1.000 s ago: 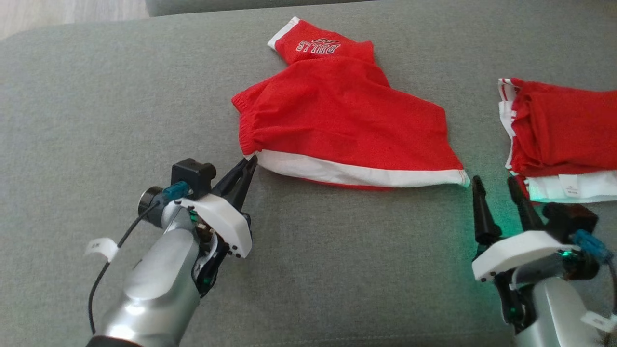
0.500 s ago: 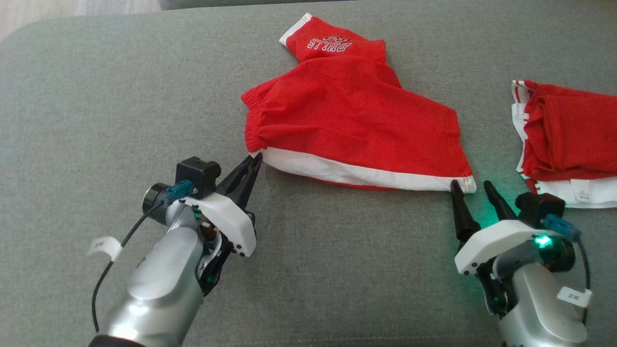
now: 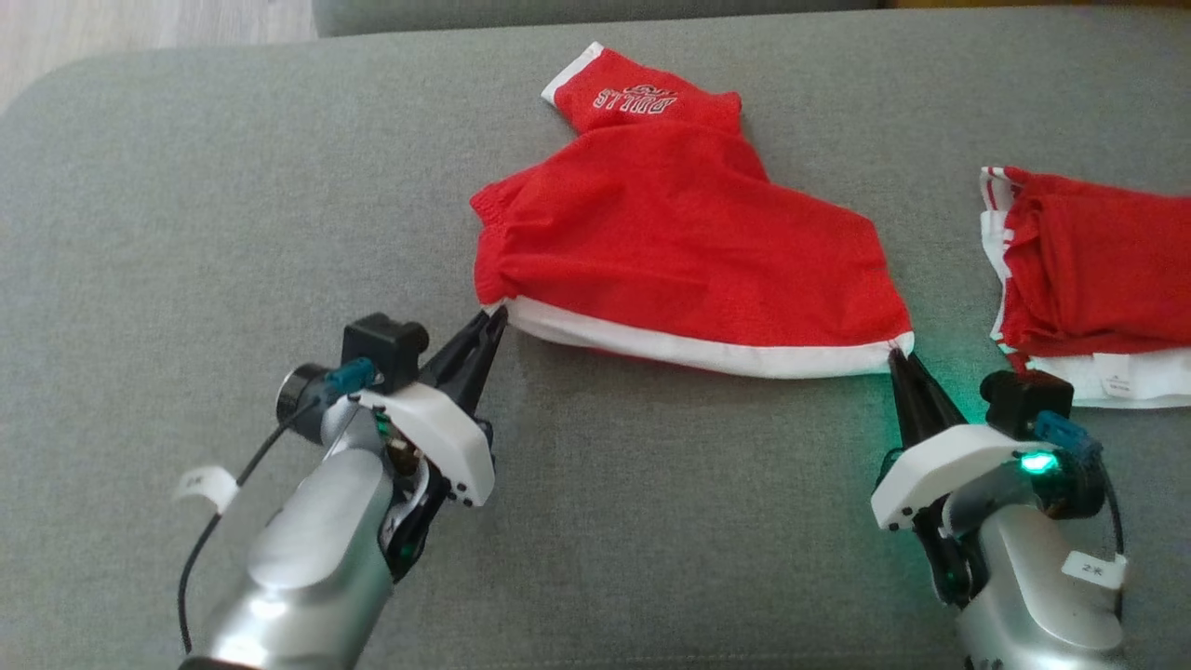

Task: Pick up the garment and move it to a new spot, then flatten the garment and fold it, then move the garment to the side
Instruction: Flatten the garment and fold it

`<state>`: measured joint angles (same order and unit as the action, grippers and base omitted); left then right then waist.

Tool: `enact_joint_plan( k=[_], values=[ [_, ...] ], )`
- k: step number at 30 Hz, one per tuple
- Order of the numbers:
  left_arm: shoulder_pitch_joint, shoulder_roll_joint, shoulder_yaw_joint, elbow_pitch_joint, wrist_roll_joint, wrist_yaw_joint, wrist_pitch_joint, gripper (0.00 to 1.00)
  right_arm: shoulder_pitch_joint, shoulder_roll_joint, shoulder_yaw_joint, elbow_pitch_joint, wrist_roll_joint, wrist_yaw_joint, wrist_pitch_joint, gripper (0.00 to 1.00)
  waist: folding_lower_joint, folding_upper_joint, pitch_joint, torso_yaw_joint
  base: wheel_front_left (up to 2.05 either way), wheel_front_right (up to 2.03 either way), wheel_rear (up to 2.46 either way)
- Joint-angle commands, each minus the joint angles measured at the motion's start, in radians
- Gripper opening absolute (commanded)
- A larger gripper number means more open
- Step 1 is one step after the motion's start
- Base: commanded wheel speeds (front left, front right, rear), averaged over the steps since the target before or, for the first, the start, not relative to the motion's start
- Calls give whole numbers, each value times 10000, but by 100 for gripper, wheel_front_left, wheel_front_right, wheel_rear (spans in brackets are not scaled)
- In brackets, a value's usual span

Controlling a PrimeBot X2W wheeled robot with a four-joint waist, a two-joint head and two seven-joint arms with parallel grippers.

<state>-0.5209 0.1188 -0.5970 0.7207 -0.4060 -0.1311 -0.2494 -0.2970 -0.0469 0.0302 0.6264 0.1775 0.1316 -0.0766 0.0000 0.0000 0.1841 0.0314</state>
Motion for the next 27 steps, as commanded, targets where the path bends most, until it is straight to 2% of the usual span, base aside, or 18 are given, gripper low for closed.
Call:
enact_joint_plan(
  k=[1, 7, 13, 21, 27],
  values=[
    [-142, 231, 346, -286, 20, 5, -124, 0, -220, -60, 286, -379, -102, -9, -141, 0, 0, 0, -118, -23, 0, 0, 0],
    [-19, 415, 392, -712, 66, 5, -124, 0, -225, -413, 494, -1264, -207, -9, -161, 0, 0, 0, -616, -81, 0, 0, 0],
    [-339, 797, 582, -1667, 167, 185, -67, 0, -737, -1110, 586, -2950, 207, -9, 194, 0, 0, 0, -1202, -139, 0, 0, 0],
    [-1069, 1276, 881, -3932, 225, 588, 698, 0, -1689, -2031, 669, -5265, 807, -9, 1423, 0, 0, 0, -2085, -152, 0, 0, 0],
    [-1145, 1627, 1082, -5728, 287, 1028, 1419, 0, -1823, -2059, 62, -6910, 735, -9, 2535, 0, 0, 0, -2431, -121, 0, 0, 0]
  ],
)
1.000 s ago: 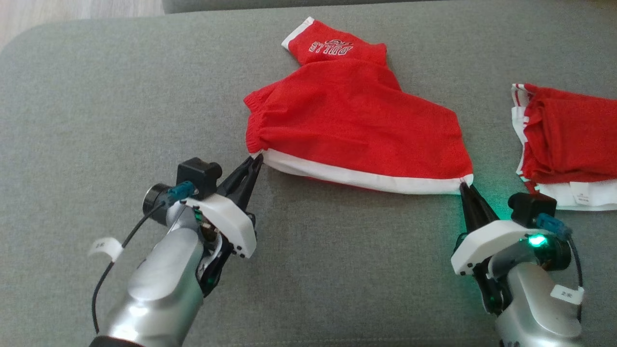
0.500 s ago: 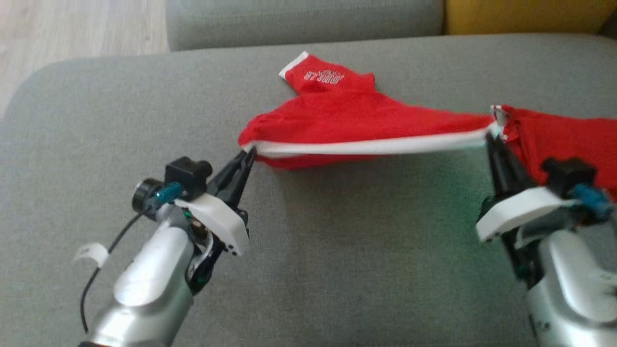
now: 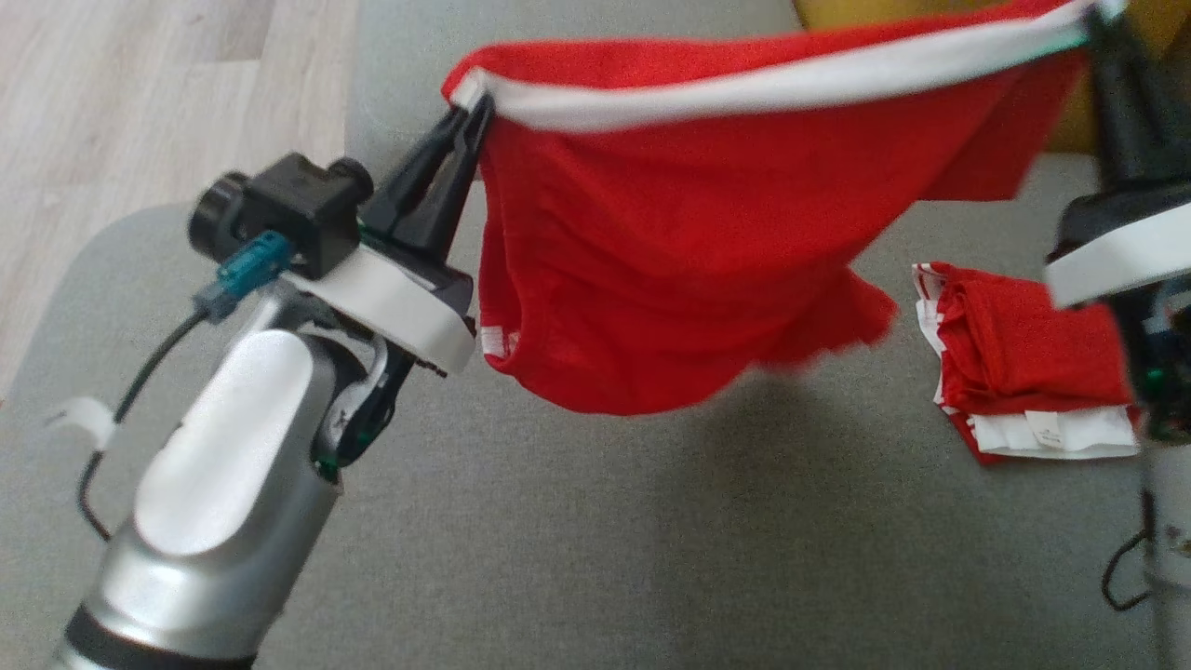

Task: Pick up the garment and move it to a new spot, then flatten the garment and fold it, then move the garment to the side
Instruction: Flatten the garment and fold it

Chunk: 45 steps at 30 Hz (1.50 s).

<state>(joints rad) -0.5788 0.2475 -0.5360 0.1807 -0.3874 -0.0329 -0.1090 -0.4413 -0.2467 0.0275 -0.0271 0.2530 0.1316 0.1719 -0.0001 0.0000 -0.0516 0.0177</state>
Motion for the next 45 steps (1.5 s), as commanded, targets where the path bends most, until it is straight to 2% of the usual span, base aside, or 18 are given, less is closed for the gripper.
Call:
enact_joint_plan(
  k=[1, 5, 9, 15, 18, 21, 25, 26, 28, 32, 37, 40, 41, 45],
  values=[
    [-544, 423, 523, -716, 109, 146, 174, 0, -349, -4, -90, -742, -98, -9, 311, 0, 1, 0, -113, 20, 0, 0, 0],
    [-491, 763, 735, -2185, 152, 471, 732, 0, -183, 348, -638, -2125, -372, -9, 1438, 0, 1, 0, -138, 11, 0, 0, 0],
    [-647, 1072, 815, -2886, 175, 554, 1376, 0, -273, 627, -923, -2885, -475, -9, 2289, 0, 1, 0, 38, -5, 0, 0, 0],
    [-1719, 1329, 820, -2072, -85, 5, 2134, 0, -1555, 671, -646, -2214, -447, -9, 2807, 0, 1, 0, 929, -72, 0, 0, 0],
    [-2809, 1383, 930, -1126, -171, -345, 2130, 0, -2953, 699, -212, -1254, -287, -9, 2737, 0, 1, 0, 1873, -130, 0, 0, 0],
    [-4194, 1436, 981, 145, -25, -615, 1682, 0, -4794, 702, 263, 160, -244, -9, 2160, 0, 1, 0, 2740, -212, 0, 0, 0],
    [-6109, 1229, 1277, 1909, 263, -679, 356, 0, -7248, 926, 431, 2207, -476, -9, 522, 0, 1, 0, 3661, -236, 0, 0, 0],
    [-6843, 1100, 1383, 2691, 426, -654, -432, 0, -8081, 1148, 400, 3125, -599, -9, -394, 0, 1, 0, 3993, -233, 0, 0, 0],
    [-7304, 934, 1399, 3359, 575, -618, -1035, 0, -8509, 1361, 408, 3926, -709, -9, -1214, 0, 1, 0, 4214, -208, 0, 0, 0],
    [-7472, 528, 1060, 4281, 740, -764, -1450, 0, -8480, 1608, 491, 5353, -738, -9, -2198, 0, 1, 0, 4646, -56, 0, 0, 0],
    [-6705, 172, 242, 5126, 759, -940, -1519, 0, -7630, 1732, 741, 7089, -708, -9, -2717, 0, 1, 0, 5025, 154, 0, 0, 0],
    [-5897, 129, -457, 5220, 770, -969, -1523, 0, -7064, 1654, 1241, 8168, -786, -9, -2761, 0, 1, 0, 5012, 249, 0, 0, 0],
    [-5897, 129, -457, 5220, 770, -969, -1523, 0, -7064, 1654, 1241, 8168, -786, -9, -2761, 0, 1, 0, 5012, 249, 0, 0, 0],
    [-4786, 331, -1599, 5033, 532, -974, -1525, 0, -6421, 1351, 2038, 9219, -699, -9, -2736, 0, 1, 0, 4738, 376, 0, 0, 0]
  ],
)
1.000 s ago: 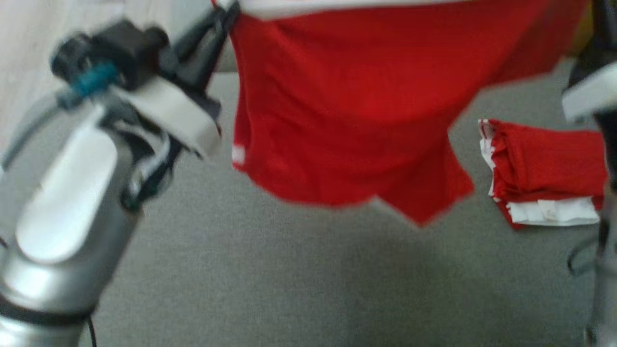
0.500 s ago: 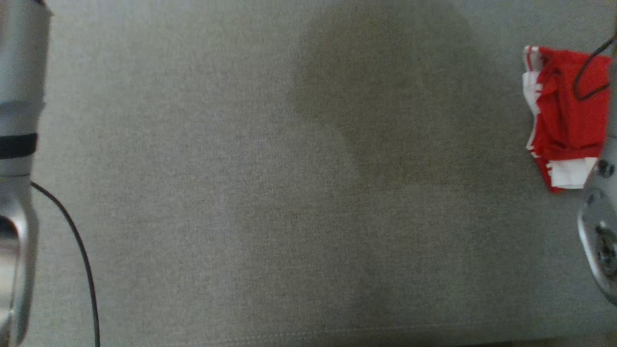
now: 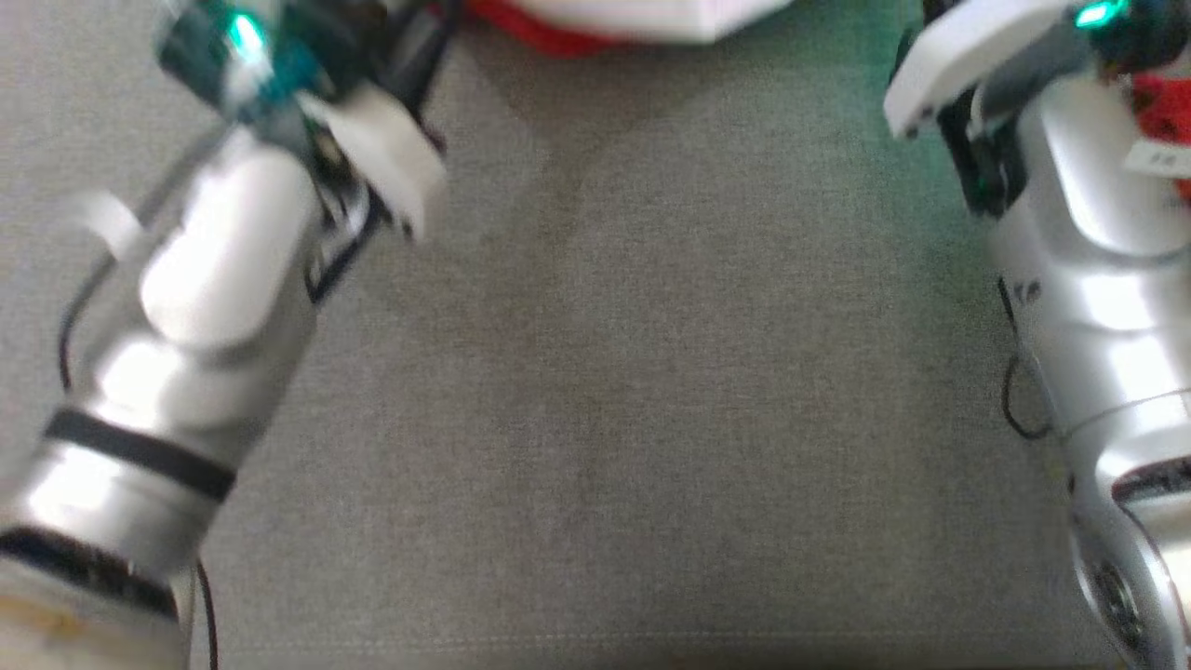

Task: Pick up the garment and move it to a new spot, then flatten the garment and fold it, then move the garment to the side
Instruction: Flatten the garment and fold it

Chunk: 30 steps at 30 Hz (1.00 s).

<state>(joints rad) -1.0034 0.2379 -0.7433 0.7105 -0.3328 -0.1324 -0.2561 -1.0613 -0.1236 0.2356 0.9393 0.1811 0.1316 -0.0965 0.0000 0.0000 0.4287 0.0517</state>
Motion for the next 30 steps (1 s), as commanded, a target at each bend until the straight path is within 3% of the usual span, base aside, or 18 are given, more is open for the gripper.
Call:
enact_joint_plan(
  k=[1, 6, 15, 19, 30],
  values=[
    [-289, 508, 253, -319, -63, 21, -54, 0, -73, 19, 171, -247, 71, -9, -21, 0, 0, 0, -178, 65, 0, 0, 0],
    [784, 831, -710, -340, -270, 19, -55, 0, 655, -539, 1244, 492, 520, -9, 421, 0, 0, 0, -874, 169, 0, 0, 0],
    [2342, 853, -875, -544, -452, 18, -56, 0, 1888, -1622, 3069, 740, 1556, -9, 1134, 0, 0, 0, -2119, 250, 0, 0, 0],
    [2851, 802, -721, -627, -446, 18, -56, 0, 2452, -2175, 4032, 379, 2370, -9, 1923, 0, 0, 0, -2546, 227, 0, 0, 0],
    [4400, 551, -847, -896, -686, 18, -56, 0, 3909, -4481, 6147, -1668, 4983, -9, 4435, 0, 0, 0, -3649, 14, 0, 0, 0]
  ],
)
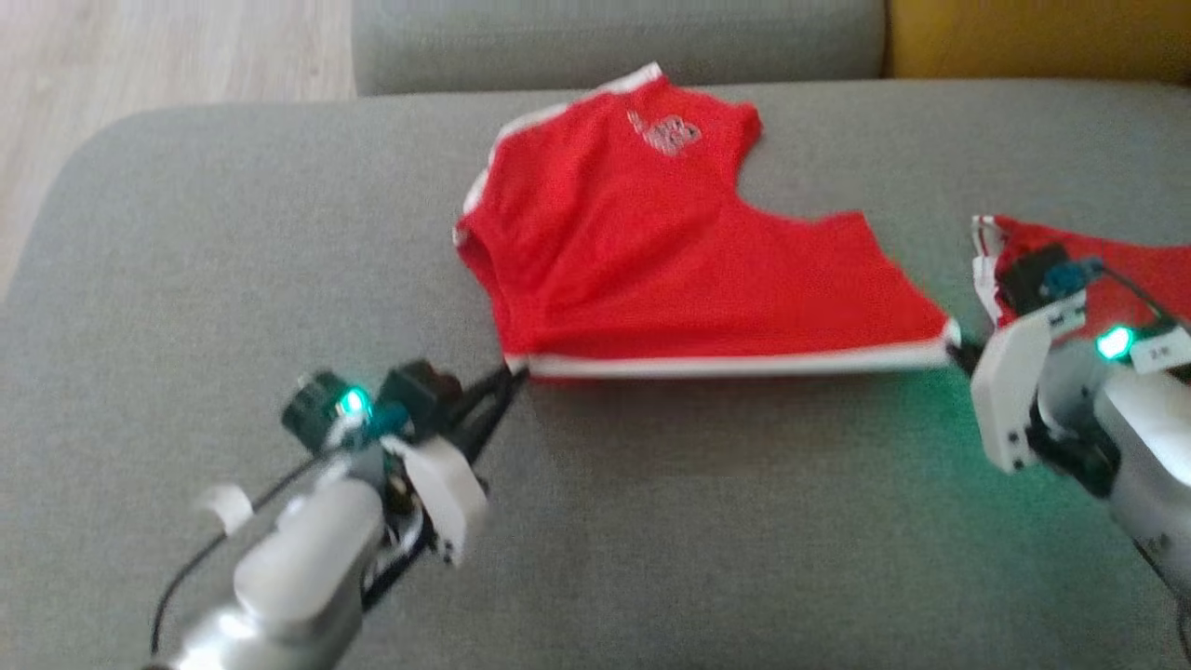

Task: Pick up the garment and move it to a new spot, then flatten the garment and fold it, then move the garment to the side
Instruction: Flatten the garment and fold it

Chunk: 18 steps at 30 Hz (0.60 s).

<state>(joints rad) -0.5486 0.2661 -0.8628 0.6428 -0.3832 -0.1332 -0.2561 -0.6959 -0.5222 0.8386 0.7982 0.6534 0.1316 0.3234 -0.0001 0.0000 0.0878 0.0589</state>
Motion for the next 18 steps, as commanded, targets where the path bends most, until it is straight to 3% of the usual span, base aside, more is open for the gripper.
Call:
enact_joint_plan(
  k=[1, 8, 11, 18],
  values=[
    [16, 255, 227, -271, -285, 26, -56, 0, 399, -728, 267, -526, 583, -9, 536, 0, 1, 0, -333, -71, 0, 0, 0],
    [862, 545, -649, -786, -881, 25, 242, 0, 1132, -2312, 997, -2318, 2142, -9, 1879, 0, 1, 0, -859, -35, 0, 0, 0],
    [1136, 688, -918, -1081, -1098, 25, 503, 0, 1353, -2706, 1151, -2730, 2516, -9, 2279, 0, 1, 0, -997, -18, 0, 0, 0],
    [1957, 1570, -1840, -2725, -1868, 25, 1679, 0, 1994, -3962, 1321, -3858, 3359, -9, 3393, 0, 1, 0, -1297, 75, 0, 0, 0]
  ],
)
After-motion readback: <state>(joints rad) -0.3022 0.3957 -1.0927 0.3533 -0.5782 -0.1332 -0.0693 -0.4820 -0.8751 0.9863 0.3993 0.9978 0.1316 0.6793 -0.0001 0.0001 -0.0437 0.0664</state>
